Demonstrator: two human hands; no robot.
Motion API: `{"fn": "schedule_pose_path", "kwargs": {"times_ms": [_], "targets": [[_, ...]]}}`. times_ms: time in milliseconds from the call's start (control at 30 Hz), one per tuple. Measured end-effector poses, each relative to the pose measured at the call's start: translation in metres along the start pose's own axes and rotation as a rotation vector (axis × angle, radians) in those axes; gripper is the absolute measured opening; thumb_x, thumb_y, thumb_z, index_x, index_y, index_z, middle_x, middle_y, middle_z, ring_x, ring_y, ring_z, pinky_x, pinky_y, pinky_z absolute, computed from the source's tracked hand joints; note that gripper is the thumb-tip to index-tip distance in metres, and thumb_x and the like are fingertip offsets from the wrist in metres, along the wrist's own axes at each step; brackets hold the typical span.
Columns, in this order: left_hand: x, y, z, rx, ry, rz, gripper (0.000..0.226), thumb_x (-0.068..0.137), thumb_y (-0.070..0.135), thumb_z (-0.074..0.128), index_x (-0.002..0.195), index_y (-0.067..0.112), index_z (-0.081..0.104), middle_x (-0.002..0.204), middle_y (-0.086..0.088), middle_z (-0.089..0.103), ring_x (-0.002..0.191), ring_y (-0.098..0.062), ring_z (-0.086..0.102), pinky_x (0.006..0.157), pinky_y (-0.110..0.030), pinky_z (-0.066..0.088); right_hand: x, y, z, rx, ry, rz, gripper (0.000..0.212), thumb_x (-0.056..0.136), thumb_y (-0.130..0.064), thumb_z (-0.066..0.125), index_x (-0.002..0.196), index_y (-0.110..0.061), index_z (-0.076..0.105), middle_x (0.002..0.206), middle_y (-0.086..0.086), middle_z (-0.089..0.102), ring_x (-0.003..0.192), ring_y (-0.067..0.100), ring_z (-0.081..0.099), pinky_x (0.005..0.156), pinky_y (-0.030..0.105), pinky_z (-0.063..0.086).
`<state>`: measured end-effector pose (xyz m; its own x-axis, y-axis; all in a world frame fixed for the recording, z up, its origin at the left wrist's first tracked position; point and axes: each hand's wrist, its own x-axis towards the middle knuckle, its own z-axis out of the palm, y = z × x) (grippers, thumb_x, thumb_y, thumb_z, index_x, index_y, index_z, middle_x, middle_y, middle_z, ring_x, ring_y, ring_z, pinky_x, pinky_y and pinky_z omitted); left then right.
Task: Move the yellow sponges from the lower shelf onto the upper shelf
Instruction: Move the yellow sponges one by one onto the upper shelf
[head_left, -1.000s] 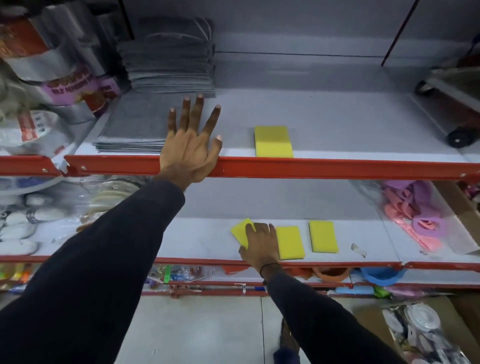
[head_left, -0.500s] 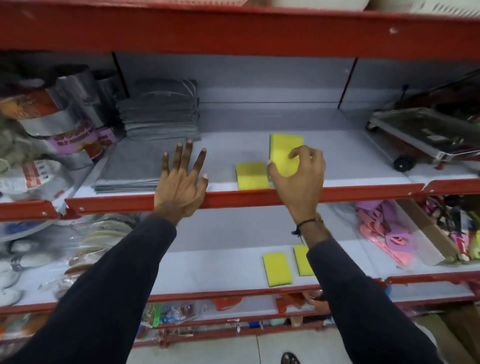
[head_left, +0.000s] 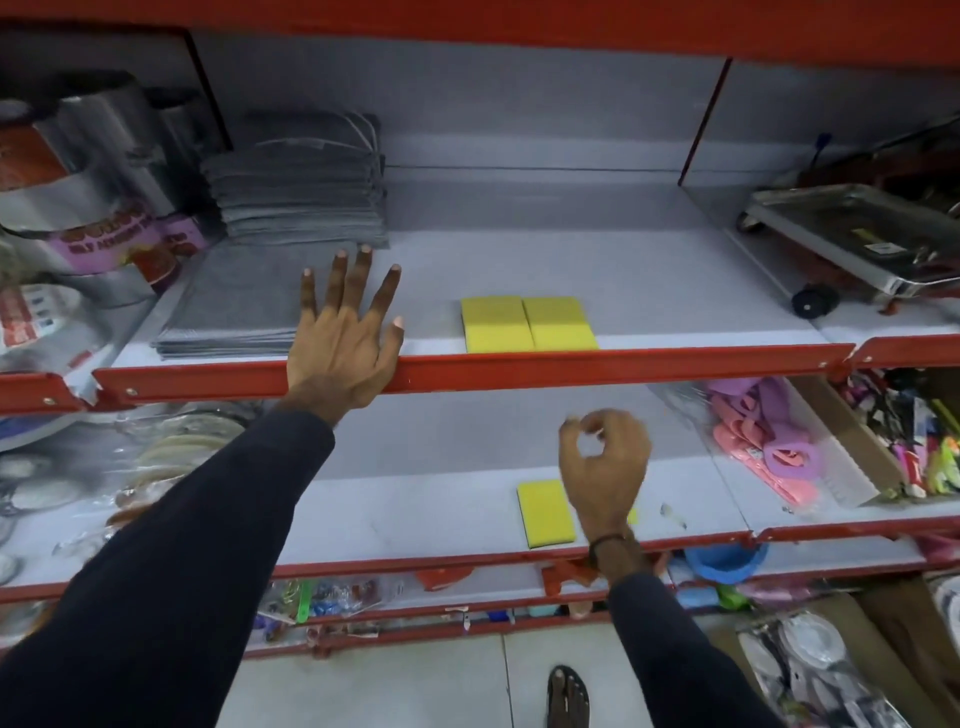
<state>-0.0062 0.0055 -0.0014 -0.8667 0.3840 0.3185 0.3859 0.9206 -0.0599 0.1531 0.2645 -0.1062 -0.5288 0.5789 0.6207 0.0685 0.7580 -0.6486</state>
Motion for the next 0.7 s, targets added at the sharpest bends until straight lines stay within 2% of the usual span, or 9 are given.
{"fn": "schedule_pose_path", "kwargs": {"times_ms": [67, 100, 167, 233, 333, 400, 467, 600, 700], "targets": [[0.001, 0.000, 0.003, 0.020, -0.005, 0.000, 0.072, 0.100, 0.054, 0.004, 0.167, 0.029, -0.007, 0.177, -0.007, -0.016, 0.163, -0.031, -0.013, 0.128, -0.063, -0.008, -0.041, 0.037, 0.021, -0.247, -0.412, 0.121, 0.031, 0.082, -0.043, 0.069, 0.091, -0.014, 0.070, 0.093, 0.007, 0.075, 0.093, 0.032, 0.067, 0.089, 0.044, 0.050], [0.001, 0.000, 0.003, 0.029, -0.007, 0.000, 0.071, 0.100, 0.055, 0.003, 0.167, 0.030, -0.007, 0.177, -0.007, -0.015, 0.163, -0.031, -0.013, 0.128, -0.064, -0.008, -0.059, 0.053, 0.031, -0.391, -0.626, 0.161, 0.043, 0.080, -0.051, 0.067, 0.102, -0.015, 0.071, 0.104, 0.009, 0.076, 0.106, 0.033, 0.067, 0.101, 0.047, 0.048], [0.001, -0.001, 0.003, 0.048, -0.005, 0.007, 0.072, 0.100, 0.055, 0.003, 0.167, 0.030, -0.007, 0.177, -0.006, -0.015, 0.163, -0.031, -0.013, 0.127, -0.065, -0.008, -0.084, 0.075, 0.046, -0.603, -0.913, 0.156, 0.060, 0.079, -0.058, 0.063, 0.123, -0.017, 0.062, 0.123, 0.011, 0.068, 0.127, 0.034, 0.056, 0.120, 0.053, 0.030], [0.002, -0.001, 0.004, 0.042, -0.003, 0.014, 0.072, 0.100, 0.055, 0.002, 0.167, 0.030, -0.006, 0.177, -0.006, -0.016, 0.163, -0.031, -0.013, 0.128, -0.065, -0.008, -0.095, 0.081, 0.053, -0.676, -0.991, 0.123, 0.066, 0.080, -0.051, 0.065, 0.134, -0.017, 0.051, 0.127, 0.014, 0.063, 0.128, 0.036, 0.052, 0.123, 0.052, 0.026], [0.003, -0.002, 0.002, 0.051, -0.001, 0.007, 0.073, 0.099, 0.057, 0.001, 0.166, 0.031, -0.009, 0.176, -0.006, -0.017, 0.162, -0.031, -0.014, 0.128, -0.064, -0.007, -0.089, 0.064, 0.058, -0.592, -0.985, 0.083, 0.060, 0.079, -0.040, 0.069, 0.129, -0.013, 0.050, 0.124, 0.014, 0.063, 0.115, 0.036, 0.058, 0.104, 0.046, 0.045], [0.003, -0.002, 0.001, 0.053, -0.006, 0.002, 0.073, 0.099, 0.058, 0.001, 0.166, 0.031, -0.011, 0.176, -0.006, -0.019, 0.162, -0.031, -0.016, 0.128, -0.064, -0.006, -0.077, 0.045, 0.050, -0.430, -0.896, 0.073, 0.054, 0.074, -0.039, 0.071, 0.117, -0.012, 0.056, 0.121, 0.011, 0.062, 0.108, 0.035, 0.059, 0.091, 0.043, 0.049], [0.003, -0.001, 0.000, 0.049, -0.004, 0.004, 0.073, 0.100, 0.057, 0.002, 0.166, 0.031, -0.011, 0.176, -0.006, -0.019, 0.162, -0.031, -0.016, 0.128, -0.064, -0.007, -0.065, 0.024, 0.031, -0.240, -0.703, 0.023, 0.049, 0.067, -0.037, 0.076, 0.104, -0.010, 0.059, 0.117, 0.010, 0.063, 0.101, 0.033, 0.060, 0.085, 0.043, 0.052], [0.004, 0.001, -0.002, 0.043, 0.009, 0.008, 0.072, 0.100, 0.056, 0.004, 0.167, 0.030, -0.007, 0.176, -0.006, -0.016, 0.163, -0.031, -0.014, 0.128, -0.064, -0.006, -0.010, -0.024, -0.024, 0.136, -0.140, -0.117, 0.040, 0.069, -0.029, 0.079, 0.095, -0.005, 0.059, 0.115, 0.018, 0.063, 0.109, 0.032, 0.058, 0.095, 0.034, 0.047], [0.000, 0.001, -0.003, 0.028, 0.024, 0.023, 0.071, 0.102, 0.053, 0.009, 0.168, 0.029, 0.001, 0.177, -0.008, -0.009, 0.163, -0.033, -0.008, 0.128, -0.066, -0.005, 0.068, -0.059, -0.050, 0.220, 0.166, -0.127, 0.039, 0.072, -0.022, 0.081, 0.096, 0.000, 0.060, 0.102, 0.021, 0.062, 0.103, 0.034, 0.058, 0.092, 0.029, 0.045]]}}
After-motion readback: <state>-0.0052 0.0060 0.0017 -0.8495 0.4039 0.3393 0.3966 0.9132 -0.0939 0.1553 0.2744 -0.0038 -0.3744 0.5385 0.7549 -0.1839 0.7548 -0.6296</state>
